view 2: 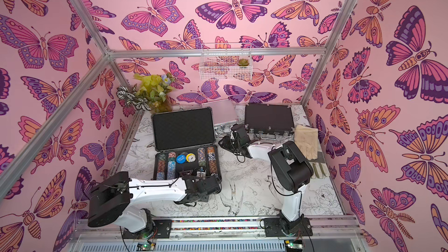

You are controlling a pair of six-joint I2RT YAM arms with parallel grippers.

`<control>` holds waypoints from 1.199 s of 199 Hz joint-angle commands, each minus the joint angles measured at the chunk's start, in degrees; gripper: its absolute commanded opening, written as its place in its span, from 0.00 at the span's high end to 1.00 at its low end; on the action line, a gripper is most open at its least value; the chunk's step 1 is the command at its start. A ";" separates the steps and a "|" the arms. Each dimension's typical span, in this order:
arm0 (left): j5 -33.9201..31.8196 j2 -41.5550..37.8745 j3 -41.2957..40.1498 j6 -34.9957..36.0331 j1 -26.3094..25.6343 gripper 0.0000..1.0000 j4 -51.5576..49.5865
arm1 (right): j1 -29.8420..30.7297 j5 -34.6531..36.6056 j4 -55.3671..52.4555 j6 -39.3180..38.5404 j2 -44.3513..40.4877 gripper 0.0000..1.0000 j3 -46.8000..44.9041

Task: Close the poker set cases
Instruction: Move the poker set case to the center of the board.

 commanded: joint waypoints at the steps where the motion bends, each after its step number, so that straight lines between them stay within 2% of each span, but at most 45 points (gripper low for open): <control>1: 3.41 3.27 2.93 10.15 -2.23 0.72 0.14 | -1.68 3.04 -2.36 -1.23 -4.07 0.55 -0.27; 80: 4.16 13.64 16.68 17.19 -2.44 0.71 2.87 | -14.43 2.63 -7.10 -3.60 -15.72 0.55 -7.48; 124: 5.69 21.07 27.53 18.77 -2.46 0.70 2.99 | -17.73 2.08 -8.62 -4.67 -20.21 0.54 -8.92; 149: 7.64 25.35 33.78 18.86 -2.45 0.65 2.57 | -18.30 1.68 -8.70 -4.98 -20.97 0.54 -9.51; 176: 7.68 27.85 38.51 18.52 -2.35 0.52 1.00 | -19.02 1.78 -9.05 -5.45 -21.88 0.54 -10.50; 239: 10.69 25.62 39.70 18.31 -1.80 0.39 2.15 | -21.69 1.35 -10.66 -6.90 -24.36 0.54 -11.81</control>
